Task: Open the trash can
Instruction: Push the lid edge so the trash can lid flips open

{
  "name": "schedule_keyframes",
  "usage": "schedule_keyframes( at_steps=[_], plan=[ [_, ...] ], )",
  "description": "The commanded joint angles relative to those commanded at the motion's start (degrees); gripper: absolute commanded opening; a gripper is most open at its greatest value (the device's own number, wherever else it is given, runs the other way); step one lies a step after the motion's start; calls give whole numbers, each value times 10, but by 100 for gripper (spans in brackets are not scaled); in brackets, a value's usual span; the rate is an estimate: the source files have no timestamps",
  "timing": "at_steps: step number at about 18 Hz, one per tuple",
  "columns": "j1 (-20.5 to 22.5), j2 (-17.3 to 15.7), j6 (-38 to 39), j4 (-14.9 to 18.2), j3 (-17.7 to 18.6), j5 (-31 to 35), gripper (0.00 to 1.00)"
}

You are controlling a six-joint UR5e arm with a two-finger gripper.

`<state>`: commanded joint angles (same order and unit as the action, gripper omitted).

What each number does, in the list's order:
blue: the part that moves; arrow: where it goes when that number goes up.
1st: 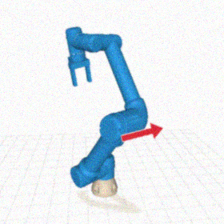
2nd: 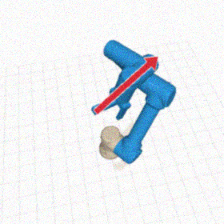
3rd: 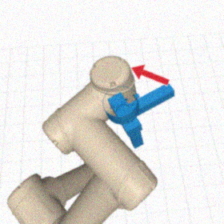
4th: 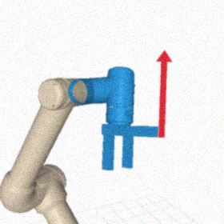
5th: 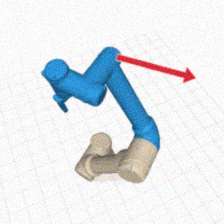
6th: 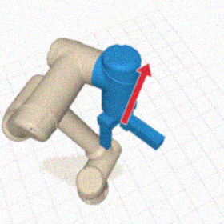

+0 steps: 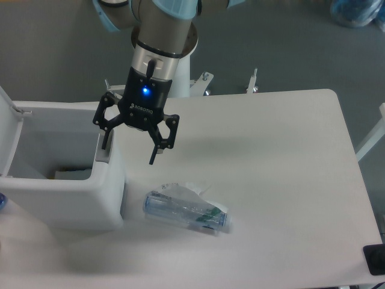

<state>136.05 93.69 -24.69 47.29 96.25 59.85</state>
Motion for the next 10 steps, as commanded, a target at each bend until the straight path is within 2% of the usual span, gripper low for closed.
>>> schedule_keyframes(
  at_steps=[3, 5, 8, 10],
  plan=[
    [10, 7, -48, -11, -14, 24, 100],
    [18, 14, -93, -11, -19, 67, 100],
    [26, 18, -148, -11, -19, 125, 100],
    [32, 24, -163, -11, -17, 139, 100]
  ],
)
